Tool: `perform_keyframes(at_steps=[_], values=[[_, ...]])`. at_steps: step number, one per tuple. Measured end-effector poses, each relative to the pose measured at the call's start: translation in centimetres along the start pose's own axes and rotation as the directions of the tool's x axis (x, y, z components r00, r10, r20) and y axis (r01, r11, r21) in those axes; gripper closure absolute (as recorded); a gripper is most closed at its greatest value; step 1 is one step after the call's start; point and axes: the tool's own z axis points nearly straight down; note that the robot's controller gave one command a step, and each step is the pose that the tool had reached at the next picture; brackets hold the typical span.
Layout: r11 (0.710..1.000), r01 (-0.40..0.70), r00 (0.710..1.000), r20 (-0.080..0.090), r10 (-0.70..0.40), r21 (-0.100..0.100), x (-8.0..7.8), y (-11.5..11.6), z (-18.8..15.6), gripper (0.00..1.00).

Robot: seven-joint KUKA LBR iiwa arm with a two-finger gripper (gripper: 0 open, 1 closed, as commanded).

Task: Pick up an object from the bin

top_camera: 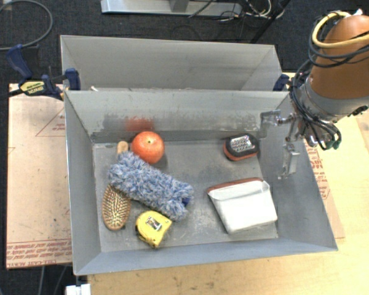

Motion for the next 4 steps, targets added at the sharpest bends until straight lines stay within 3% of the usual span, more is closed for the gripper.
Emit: perform_keyframes(at_steps=[1, 2, 3, 4], values=[[1.0, 0.017, 1.0, 0.009, -0.017, 0.003, -2.1, -1.2, 6.0, 0.0], [0.999, -0.032, 0.999, 0.003, 0.032, -0.001, -0.2, -0.3, 10.9, 0.0], [0.988, 0.157, 0.988, 0.009, -0.157, 0.004, 0.8, -5.3, 16.8, 1.0], [0.988, 0.157, 0.988, 0.011, -0.157, 0.004, 0.9, -5.2, 17.2, 0.0]])
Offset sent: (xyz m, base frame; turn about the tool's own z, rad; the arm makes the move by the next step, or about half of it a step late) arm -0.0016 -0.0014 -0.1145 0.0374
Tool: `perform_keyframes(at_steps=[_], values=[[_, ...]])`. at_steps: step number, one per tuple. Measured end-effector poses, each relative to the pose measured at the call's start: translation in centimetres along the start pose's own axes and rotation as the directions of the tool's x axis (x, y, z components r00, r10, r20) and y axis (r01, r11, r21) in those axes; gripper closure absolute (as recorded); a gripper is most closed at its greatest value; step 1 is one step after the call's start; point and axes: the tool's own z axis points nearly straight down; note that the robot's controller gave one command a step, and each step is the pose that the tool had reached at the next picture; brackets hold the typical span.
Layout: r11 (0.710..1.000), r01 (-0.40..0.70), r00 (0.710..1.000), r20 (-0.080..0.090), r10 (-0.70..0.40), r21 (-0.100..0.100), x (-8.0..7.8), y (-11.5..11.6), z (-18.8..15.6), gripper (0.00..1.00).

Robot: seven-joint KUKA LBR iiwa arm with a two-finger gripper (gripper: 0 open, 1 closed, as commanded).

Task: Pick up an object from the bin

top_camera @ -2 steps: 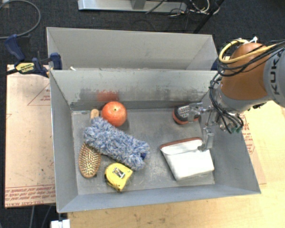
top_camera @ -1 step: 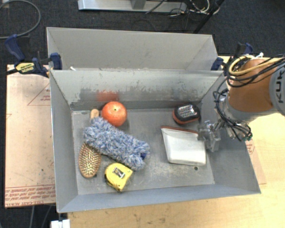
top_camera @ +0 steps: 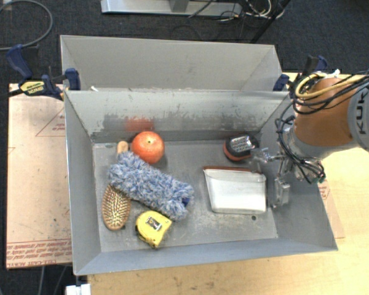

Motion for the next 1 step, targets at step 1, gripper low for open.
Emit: perform_keyframes(at_steps=[1], values=[[1.0, 0.0, 1.0, 0.0, 0.0, 0.0, 0.0, 0.01, 0.0, 0.0]])
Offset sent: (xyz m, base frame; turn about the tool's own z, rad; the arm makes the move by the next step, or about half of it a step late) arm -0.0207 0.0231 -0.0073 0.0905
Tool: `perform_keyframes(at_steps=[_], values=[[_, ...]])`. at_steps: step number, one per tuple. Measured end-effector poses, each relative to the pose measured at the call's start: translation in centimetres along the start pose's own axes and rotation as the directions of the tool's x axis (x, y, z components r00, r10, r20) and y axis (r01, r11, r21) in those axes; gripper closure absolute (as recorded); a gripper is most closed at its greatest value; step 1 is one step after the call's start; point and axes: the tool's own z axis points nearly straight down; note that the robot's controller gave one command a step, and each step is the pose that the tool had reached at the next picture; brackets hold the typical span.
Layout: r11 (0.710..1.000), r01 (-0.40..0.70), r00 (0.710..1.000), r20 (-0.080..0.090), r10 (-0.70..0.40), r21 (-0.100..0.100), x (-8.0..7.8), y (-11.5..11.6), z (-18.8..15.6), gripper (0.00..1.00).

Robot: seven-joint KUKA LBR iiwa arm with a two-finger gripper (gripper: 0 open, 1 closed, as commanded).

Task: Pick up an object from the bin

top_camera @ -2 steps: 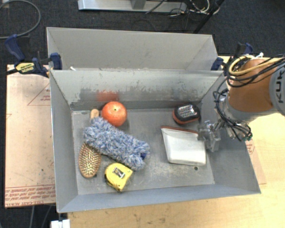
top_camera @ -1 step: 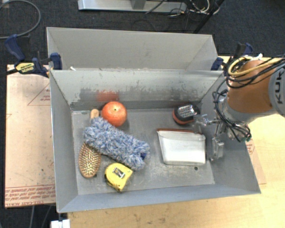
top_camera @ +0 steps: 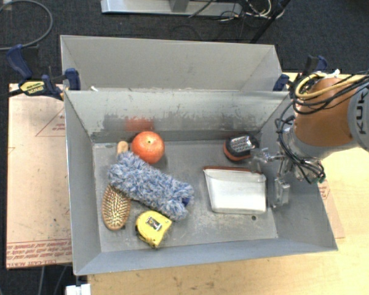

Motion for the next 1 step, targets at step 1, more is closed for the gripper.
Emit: perform_keyframes(at_steps=[1], values=[[1.0, -0.005, 1.0, 0.001, 0.005, 0.001, 0.07, 0.1, 0.04, 0.0]])
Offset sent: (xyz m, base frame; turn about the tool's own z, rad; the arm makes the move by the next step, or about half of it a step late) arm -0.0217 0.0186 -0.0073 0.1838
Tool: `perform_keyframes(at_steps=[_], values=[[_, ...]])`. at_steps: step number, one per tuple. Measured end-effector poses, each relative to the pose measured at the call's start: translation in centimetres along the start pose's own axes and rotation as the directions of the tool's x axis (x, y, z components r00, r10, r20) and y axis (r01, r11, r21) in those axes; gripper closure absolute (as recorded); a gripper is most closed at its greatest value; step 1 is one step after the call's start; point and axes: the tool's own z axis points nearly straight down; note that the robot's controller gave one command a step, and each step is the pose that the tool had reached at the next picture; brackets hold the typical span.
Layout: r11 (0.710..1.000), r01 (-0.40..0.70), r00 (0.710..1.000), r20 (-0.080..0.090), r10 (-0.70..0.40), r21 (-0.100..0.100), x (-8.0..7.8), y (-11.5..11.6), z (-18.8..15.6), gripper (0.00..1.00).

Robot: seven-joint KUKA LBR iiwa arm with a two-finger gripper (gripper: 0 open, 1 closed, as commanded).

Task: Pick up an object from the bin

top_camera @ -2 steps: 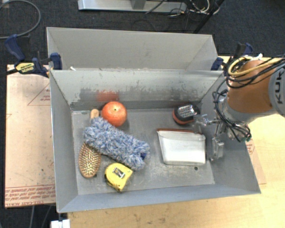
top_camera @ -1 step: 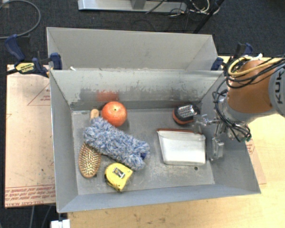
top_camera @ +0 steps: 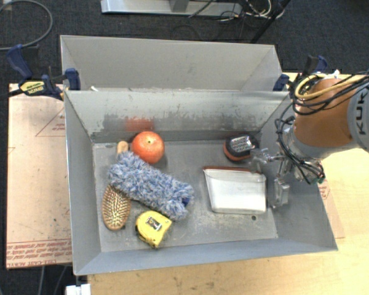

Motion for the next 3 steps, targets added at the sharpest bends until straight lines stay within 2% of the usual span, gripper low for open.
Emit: perform_keyframes(at_steps=[1, 3], values=[[0.984, -0.175, 0.984, 0.001, 0.175, -0.001, 1.43, 2.37, 0.63, 1.0], [0.989, -0.15, 0.989, 0.006, 0.15, -0.001, 1.95, 2.44, 0.57, 1.0]])
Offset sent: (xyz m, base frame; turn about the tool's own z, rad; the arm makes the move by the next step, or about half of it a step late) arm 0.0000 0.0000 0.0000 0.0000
